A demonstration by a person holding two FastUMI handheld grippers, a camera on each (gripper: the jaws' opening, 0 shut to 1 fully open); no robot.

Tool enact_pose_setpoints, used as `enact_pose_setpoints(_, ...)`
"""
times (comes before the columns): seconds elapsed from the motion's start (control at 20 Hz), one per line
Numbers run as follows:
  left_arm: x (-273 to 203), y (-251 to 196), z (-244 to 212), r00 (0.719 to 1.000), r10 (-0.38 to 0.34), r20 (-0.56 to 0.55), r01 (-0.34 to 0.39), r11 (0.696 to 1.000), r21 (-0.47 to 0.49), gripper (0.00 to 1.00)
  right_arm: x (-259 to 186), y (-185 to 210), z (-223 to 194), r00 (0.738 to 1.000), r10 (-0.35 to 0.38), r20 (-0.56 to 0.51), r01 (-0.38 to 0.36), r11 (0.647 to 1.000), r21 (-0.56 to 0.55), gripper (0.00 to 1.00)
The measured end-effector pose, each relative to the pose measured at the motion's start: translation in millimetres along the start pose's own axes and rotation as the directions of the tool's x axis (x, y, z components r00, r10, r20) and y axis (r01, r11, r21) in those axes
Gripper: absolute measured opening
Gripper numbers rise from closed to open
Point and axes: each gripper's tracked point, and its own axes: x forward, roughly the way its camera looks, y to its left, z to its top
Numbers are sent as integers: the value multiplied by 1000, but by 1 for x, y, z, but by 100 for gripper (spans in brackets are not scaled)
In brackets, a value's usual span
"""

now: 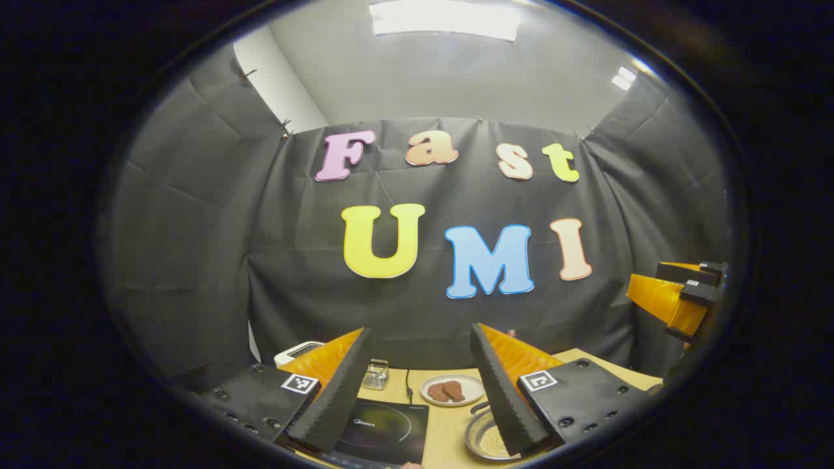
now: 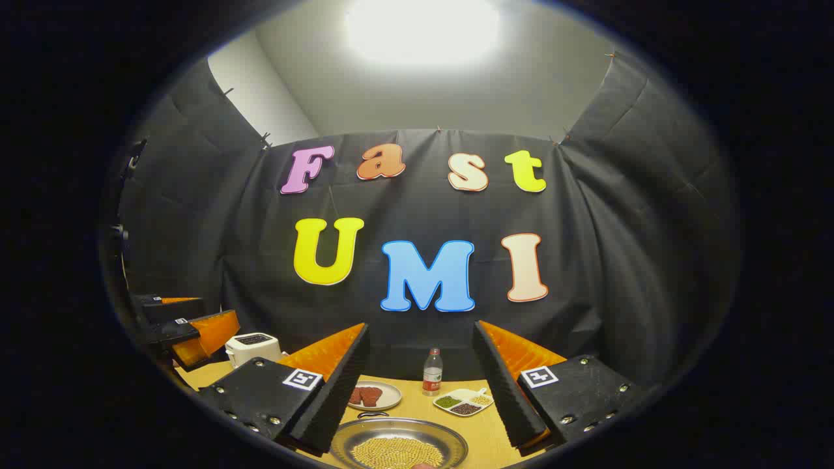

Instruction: First push the handle of the pot to place it horizontally, then grasp the pot with both hands and set it on the induction cooktop.

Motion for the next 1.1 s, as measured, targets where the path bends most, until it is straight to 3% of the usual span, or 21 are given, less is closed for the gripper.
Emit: enact_pose_setpoints(1.1,-19,30,-5,999,-36,-17,36,999,10,94,-25,27,1,999,-35,-23,35,999,-7,95)
